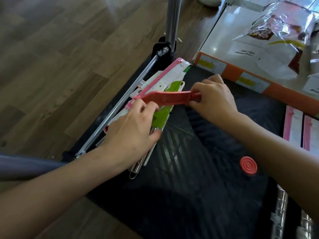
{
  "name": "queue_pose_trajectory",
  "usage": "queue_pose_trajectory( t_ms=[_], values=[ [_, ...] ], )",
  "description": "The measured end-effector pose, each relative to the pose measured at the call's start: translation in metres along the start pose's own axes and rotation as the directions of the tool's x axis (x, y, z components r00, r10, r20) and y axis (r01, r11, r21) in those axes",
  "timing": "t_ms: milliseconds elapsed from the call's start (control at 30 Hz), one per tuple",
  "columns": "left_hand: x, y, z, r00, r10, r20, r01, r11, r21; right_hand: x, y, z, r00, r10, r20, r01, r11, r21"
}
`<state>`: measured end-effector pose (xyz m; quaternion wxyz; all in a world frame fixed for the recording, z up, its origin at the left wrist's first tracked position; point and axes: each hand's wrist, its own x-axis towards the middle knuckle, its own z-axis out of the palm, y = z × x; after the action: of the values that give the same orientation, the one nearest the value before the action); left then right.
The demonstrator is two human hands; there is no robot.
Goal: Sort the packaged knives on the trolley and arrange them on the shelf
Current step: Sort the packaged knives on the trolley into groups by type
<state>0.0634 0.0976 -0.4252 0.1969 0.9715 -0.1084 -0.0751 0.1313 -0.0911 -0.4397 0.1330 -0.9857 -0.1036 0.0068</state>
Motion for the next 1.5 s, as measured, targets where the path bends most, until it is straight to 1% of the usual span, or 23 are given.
queue_pose_trajectory(
  t_ms=[33, 100, 167, 200, 267, 367, 433, 500, 600, 733, 900, 1000, 1100, 1233, 1333, 1367, 1500],
  values=[
    [0.001, 0.0, 0.0, 1.0, 0.003, -0.001, -0.003, 1.0, 0.0, -0.002, -0.003, -0.002, 1.0, 0.016, 0.017, -0.016, 0.999, 0.035],
    [0.0, -0.001, 0.001, 1.0, -0.008, 0.006, 0.008, 1.0, 0.003, -0.008, -0.011, -0.004, 0.995, 0.085, 0.055, -0.093, 0.981, 0.168],
    [-0.002, -0.002, 0.001, 0.999, -0.026, 0.018, 0.026, 1.0, -0.006, -0.014, -0.02, -0.005, 0.977, 0.193, 0.09, -0.212, 0.91, 0.355],
    [-0.003, -0.003, 0.001, 0.999, -0.034, 0.022, 0.035, 0.999, -0.014, -0.018, -0.025, -0.005, 0.958, 0.254, 0.13, -0.285, 0.842, 0.457],
    [-0.004, -0.003, 0.001, 0.999, -0.043, 0.025, 0.044, 0.999, -0.019, -0.027, -0.032, -0.005, 0.911, 0.344, 0.229, -0.409, 0.666, 0.624],
    [-0.006, -0.003, 0.002, 0.998, -0.044, 0.05, 0.044, 0.999, -0.005, -0.043, -0.043, -0.005, 0.858, 0.367, 0.359, -0.499, 0.427, 0.754],
    [-0.006, -0.001, 0.002, 0.997, -0.041, 0.062, 0.04, 0.999, 0.014, -0.055, -0.049, -0.006, 0.835, 0.356, 0.419, -0.531, 0.324, 0.783],
    [-0.007, -0.001, 0.001, 0.995, -0.051, 0.08, 0.049, 0.998, 0.033, -0.068, -0.055, -0.008, 0.816, 0.338, 0.469, -0.562, 0.272, 0.781],
    [-0.01, -0.006, 0.003, 0.992, -0.061, 0.111, 0.052, 0.995, 0.08, -0.086, -0.064, -0.007, 0.802, 0.305, 0.514, -0.586, 0.236, 0.775],
    [-0.018, -0.009, 0.013, 0.983, -0.083, 0.162, 0.057, 0.986, 0.158, -0.1, -0.076, -0.007, 0.803, 0.244, 0.544, -0.593, 0.232, 0.771],
    [-0.018, -0.009, 0.012, 0.981, -0.083, 0.175, 0.055, 0.986, 0.155, -0.107, -0.081, -0.009, 0.802, 0.223, 0.554, -0.596, 0.238, 0.767],
    [-0.021, -0.01, 0.008, 0.985, -0.058, 0.165, 0.042, 0.994, 0.096, -0.115, -0.078, -0.007, 0.792, 0.224, 0.567, -0.607, 0.206, 0.767],
    [-0.028, -0.011, 0.009, 0.994, -0.042, 0.096, 0.045, 0.999, -0.022, -0.124, -0.074, -0.007, 0.79, 0.237, 0.566, -0.606, 0.163, 0.778],
    [-0.036, 0.001, 0.01, 0.997, -0.057, 0.056, 0.065, 0.985, -0.157, -0.14, -0.061, -0.013, 0.794, 0.253, 0.552, -0.596, 0.153, 0.788],
    [-0.042, 0.022, 0.01, 0.999, -0.032, 0.041, 0.04, 0.974, -0.223, -0.151, -0.05, -0.019, 0.802, 0.263, 0.536, -0.581, 0.141, 0.801],
    [-0.043, 0.03, 0.011, 0.999, -0.014, 0.032, 0.021, 0.97, -0.244, -0.155, -0.046, -0.022, 0.809, 0.27, 0.522, -0.57, 0.146, 0.809],
    [-0.042, 0.059, 0.014, 0.999, 0.034, -0.009, -0.035, 0.951, -0.309, -0.173, -0.024, -0.032, 0.838, 0.329, 0.435, -0.515, 0.217, 0.829]
  ],
)
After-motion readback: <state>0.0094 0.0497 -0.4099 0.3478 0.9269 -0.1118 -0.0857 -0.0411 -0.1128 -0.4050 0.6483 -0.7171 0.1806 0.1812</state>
